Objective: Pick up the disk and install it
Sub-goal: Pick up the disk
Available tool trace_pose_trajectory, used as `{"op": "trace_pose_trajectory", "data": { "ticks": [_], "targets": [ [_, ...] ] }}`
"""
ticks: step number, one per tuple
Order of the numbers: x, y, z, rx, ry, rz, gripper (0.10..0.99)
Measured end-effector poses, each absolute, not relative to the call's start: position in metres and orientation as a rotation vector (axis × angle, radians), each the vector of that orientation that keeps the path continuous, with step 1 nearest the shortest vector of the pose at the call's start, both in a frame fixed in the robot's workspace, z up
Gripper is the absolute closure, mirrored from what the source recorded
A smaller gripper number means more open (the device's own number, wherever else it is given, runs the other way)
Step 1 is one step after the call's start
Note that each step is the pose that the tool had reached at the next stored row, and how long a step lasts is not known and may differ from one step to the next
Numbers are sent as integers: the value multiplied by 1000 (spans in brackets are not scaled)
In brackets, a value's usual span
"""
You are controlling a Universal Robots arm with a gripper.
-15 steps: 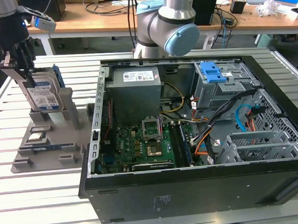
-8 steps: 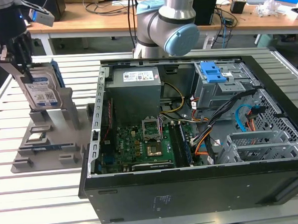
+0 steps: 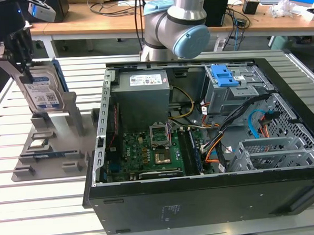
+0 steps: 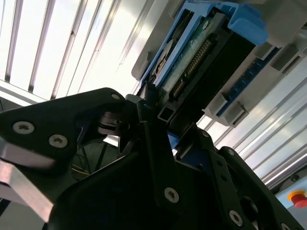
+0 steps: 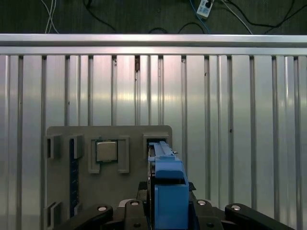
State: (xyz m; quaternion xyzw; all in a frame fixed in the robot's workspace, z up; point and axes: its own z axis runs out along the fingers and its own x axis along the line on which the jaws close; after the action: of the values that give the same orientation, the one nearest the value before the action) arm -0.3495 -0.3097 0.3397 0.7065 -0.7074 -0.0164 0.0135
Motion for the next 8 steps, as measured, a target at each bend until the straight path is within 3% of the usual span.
{"op": "trace_pose_trajectory", "data": {
  "ticks": [8],
  "targets": [
    [-349,-309,352,2201,-2203,-51,722]
  ]
}}
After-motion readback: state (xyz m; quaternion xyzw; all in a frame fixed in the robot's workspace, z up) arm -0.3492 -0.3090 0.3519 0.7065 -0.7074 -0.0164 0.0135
